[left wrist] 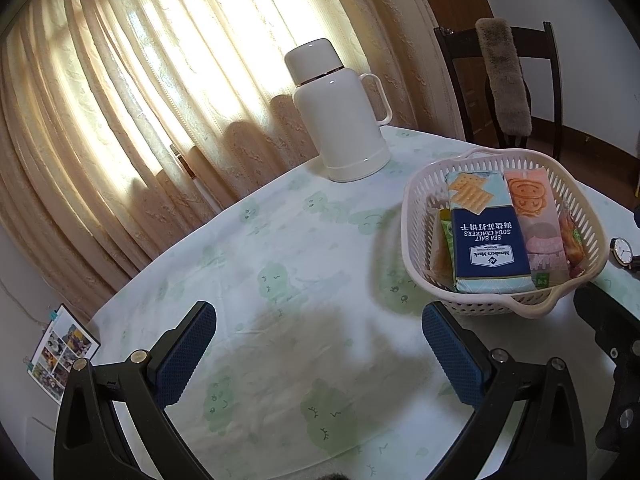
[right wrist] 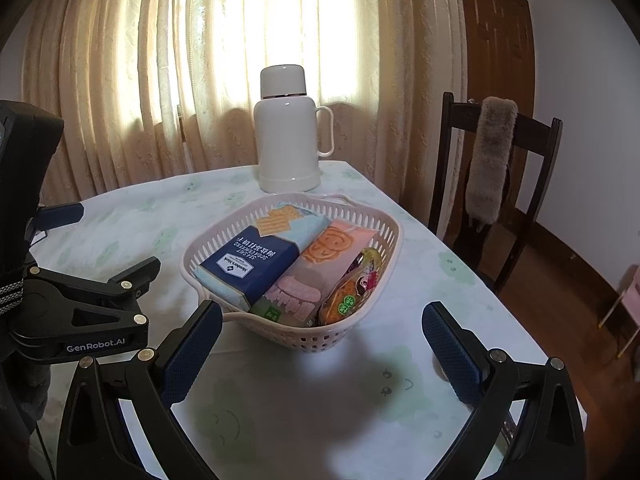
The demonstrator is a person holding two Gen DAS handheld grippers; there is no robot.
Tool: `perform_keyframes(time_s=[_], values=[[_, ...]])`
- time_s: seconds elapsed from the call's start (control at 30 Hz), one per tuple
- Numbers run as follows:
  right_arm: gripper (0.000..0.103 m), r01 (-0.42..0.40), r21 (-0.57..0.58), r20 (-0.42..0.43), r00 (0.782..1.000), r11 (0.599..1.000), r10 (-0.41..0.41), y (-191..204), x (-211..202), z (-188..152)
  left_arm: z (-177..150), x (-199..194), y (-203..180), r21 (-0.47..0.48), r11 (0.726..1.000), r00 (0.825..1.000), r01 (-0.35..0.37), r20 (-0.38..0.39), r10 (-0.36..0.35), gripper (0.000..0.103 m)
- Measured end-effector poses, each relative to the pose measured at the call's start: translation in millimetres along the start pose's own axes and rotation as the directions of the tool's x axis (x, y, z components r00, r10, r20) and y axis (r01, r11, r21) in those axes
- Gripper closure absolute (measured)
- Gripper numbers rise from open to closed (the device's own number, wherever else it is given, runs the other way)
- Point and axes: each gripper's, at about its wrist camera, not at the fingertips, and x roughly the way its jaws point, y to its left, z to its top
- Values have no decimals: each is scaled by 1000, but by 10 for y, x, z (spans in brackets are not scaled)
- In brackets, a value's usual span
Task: Organize snacks
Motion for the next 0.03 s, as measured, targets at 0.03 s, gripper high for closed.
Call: perform_keyframes(time_s=[0.03], values=[[3, 0, 0, 0, 1000, 1000, 0, -1, 1, 0, -3, -3, 0, 3, 1000, 1000, 0, 1, 0, 0]])
